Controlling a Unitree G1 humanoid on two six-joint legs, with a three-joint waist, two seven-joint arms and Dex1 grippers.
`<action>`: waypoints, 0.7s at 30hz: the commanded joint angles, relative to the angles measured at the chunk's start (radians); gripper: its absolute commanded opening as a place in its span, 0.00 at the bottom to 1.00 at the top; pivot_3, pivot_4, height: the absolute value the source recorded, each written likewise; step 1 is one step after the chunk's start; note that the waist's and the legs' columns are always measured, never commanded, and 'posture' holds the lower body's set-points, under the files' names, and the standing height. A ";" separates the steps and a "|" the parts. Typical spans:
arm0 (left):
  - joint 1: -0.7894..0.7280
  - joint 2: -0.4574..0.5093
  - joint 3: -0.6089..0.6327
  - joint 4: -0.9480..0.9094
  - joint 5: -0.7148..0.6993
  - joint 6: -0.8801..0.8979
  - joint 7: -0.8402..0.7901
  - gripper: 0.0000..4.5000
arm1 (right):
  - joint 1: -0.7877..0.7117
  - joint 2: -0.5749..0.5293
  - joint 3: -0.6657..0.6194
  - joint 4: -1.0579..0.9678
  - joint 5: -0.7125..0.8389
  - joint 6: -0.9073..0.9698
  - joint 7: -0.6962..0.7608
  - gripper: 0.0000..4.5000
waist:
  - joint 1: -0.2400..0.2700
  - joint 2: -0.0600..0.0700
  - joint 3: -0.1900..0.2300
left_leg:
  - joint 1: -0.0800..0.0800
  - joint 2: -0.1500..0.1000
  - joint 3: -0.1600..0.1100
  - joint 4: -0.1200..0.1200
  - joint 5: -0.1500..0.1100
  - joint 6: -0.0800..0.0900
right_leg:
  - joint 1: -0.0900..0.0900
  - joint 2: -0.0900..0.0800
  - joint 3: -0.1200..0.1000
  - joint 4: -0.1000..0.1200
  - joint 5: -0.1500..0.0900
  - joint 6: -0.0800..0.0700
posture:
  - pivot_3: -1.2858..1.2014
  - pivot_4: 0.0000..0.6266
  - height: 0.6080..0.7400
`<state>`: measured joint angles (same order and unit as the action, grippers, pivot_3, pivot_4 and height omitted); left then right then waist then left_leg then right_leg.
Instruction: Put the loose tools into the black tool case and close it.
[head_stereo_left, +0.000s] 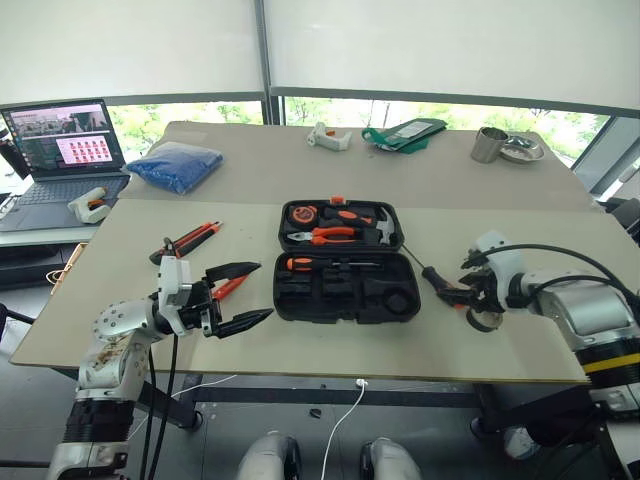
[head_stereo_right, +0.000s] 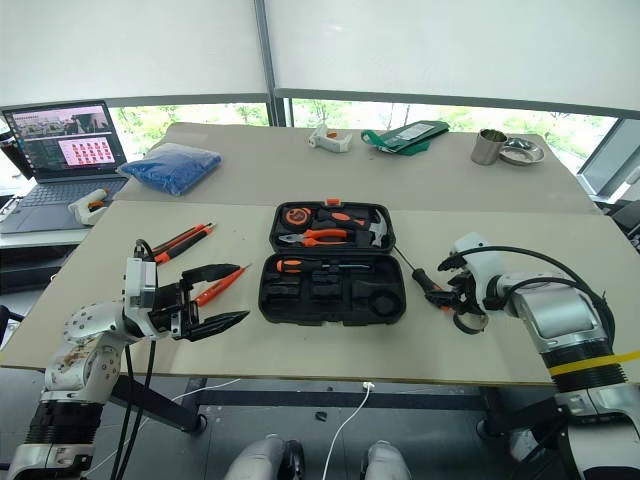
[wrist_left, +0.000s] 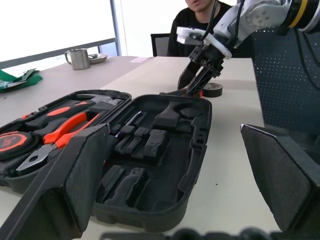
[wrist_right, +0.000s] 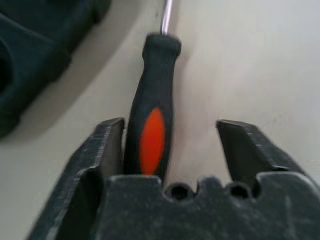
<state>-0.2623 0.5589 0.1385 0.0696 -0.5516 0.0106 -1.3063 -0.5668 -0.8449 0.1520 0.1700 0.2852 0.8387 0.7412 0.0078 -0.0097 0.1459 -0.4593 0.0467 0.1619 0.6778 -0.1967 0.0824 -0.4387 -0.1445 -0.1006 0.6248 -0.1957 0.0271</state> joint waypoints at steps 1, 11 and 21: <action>-0.004 0.001 0.001 -0.036 -0.014 -0.011 -0.007 1.00 | -0.017 0.010 -0.016 -0.002 -0.036 -0.026 -0.006 0.38 | -0.001 0.000 0.000 | 0.000 0.000 0.000 0.000 0.000 0.000 | 0.000 0.000 0.000 0.000 0.000 0.000 | 0.52 0.24 1.00; -0.010 0.003 0.032 -0.020 -0.024 -0.007 0.013 1.00 | 0.022 -0.080 -0.147 -0.154 -0.104 -0.223 -0.029 0.24 | -0.002 0.004 0.003 | 0.000 0.000 0.001 0.000 0.000 -0.001 | -0.001 -0.001 0.000 0.000 -0.003 0.005 | 0.52 0.24 1.00; 0.024 0.010 0.058 -0.003 -0.004 -0.017 0.052 1.00 | -0.271 0.057 0.153 0.030 -0.249 -0.765 0.354 0.24 | -0.035 0.004 0.003 | 0.002 0.004 0.001 -0.001 0.002 -0.004 | -0.001 0.006 0.001 0.001 -0.003 0.006 | 0.52 0.24 1.00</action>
<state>-0.2433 0.5589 0.1740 0.0714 -0.5516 0.0061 -1.2659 -0.8030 -0.7955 0.2572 0.1420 0.0877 0.1792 1.0217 -0.0272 -0.0056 0.1494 -0.4571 0.0514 0.1625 0.6770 -0.1947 0.0787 -0.4396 -0.1385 -0.0997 0.6257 -0.1983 0.0332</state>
